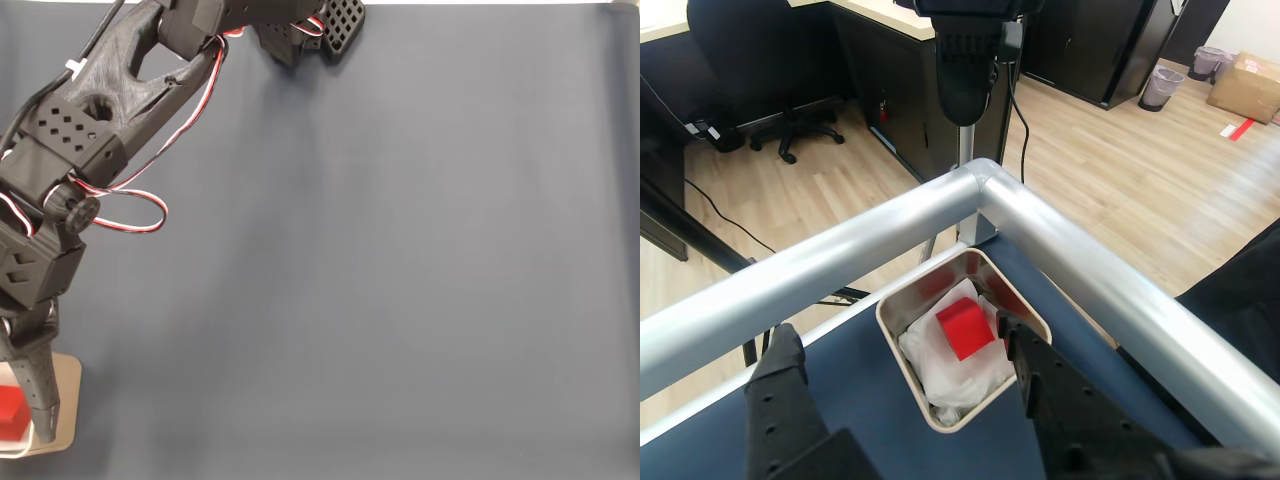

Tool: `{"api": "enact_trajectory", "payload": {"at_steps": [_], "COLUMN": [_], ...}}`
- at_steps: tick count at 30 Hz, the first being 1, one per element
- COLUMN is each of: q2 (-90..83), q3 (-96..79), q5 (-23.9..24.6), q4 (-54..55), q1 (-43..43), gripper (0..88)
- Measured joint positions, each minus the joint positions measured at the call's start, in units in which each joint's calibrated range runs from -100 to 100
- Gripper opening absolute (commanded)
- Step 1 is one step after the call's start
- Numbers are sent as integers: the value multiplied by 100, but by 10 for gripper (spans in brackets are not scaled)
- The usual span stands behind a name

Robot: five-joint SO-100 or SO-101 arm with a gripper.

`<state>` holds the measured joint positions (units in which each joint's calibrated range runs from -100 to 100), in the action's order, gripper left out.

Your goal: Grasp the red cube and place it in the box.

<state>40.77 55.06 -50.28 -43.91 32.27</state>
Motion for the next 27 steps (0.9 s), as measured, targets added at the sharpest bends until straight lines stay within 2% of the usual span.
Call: {"api": "enact_trajectory", "payload": {"at_steps": [21, 27], "q2": [0, 0], "q3": [0, 0], "q5": [54, 63], "q4": [95, 95], "q1": [0, 0], "gripper": [444, 417]}}
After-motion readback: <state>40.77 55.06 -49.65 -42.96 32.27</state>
